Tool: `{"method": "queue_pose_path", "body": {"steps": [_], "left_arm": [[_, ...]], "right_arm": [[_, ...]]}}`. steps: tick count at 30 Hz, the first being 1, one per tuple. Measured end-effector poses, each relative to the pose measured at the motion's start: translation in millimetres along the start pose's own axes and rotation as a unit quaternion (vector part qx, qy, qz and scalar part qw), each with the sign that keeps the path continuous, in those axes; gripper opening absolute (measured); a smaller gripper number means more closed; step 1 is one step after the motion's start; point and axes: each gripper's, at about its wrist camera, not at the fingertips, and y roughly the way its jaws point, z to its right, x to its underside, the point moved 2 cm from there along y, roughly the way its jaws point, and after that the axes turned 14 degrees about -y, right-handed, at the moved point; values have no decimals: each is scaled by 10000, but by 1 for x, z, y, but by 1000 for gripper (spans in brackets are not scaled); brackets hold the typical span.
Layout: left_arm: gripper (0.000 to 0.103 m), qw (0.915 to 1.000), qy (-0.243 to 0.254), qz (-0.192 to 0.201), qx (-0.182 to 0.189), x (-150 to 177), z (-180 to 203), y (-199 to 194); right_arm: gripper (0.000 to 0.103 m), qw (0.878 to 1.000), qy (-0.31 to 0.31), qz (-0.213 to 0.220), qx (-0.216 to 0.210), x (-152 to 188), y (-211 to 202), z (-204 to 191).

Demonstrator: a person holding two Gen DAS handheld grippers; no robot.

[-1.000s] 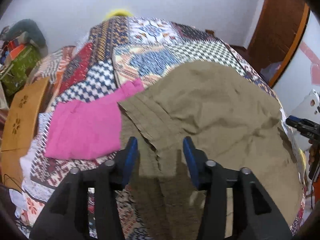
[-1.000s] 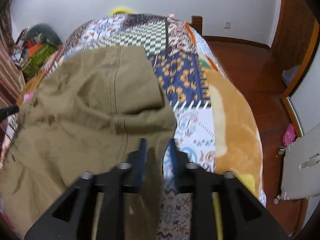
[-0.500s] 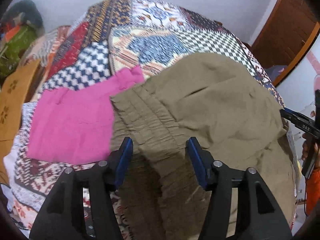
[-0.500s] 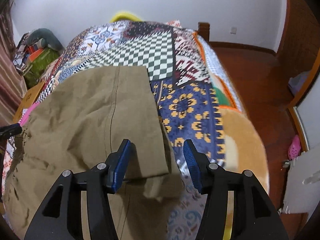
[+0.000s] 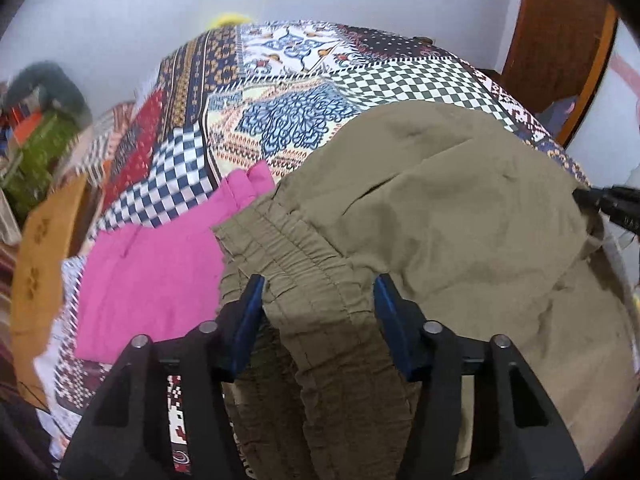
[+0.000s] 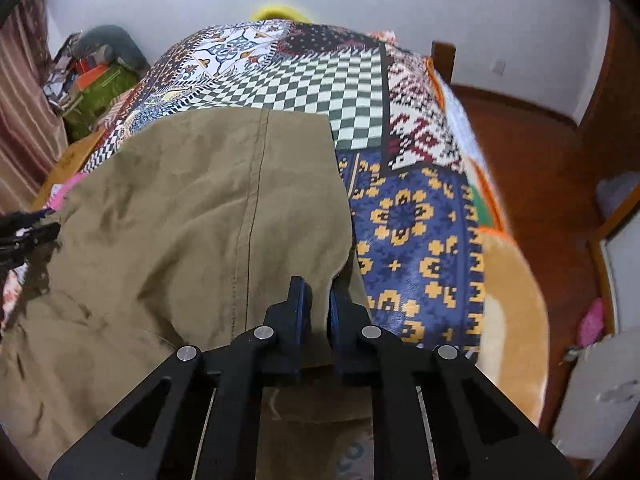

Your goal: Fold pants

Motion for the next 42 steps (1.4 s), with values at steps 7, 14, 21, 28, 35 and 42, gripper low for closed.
{"method": "queue_pose_path", "body": {"steps": [7, 14, 21, 28, 35, 42], "left_arm": [[42, 9994, 266, 150, -143, -1, 3, -5], [44, 9999, 113, -30, -73, 3, -5, 8], [51, 9997, -159, 106, 125, -5, -22, -18], [55, 9974, -658, 281, 96, -34, -53, -28], [55, 9946, -1008, -71, 219, -53, -66, 1], [55, 9906, -1042, -750, 462, -56, -58, 42]], "right_arm": [[4, 9966, -601, 21, 563, 4, -4, -7], [4, 9956, -618, -277, 655, 16, 7, 0], [7, 9965, -565, -465, 402, 5, -6, 5], [30, 9993, -208, 55, 297, -24, -28, 13], [35, 9986, -247, 323, 327, -66, -18, 12], [37, 9991, -158, 301, 265, -83, 12, 19]]}}
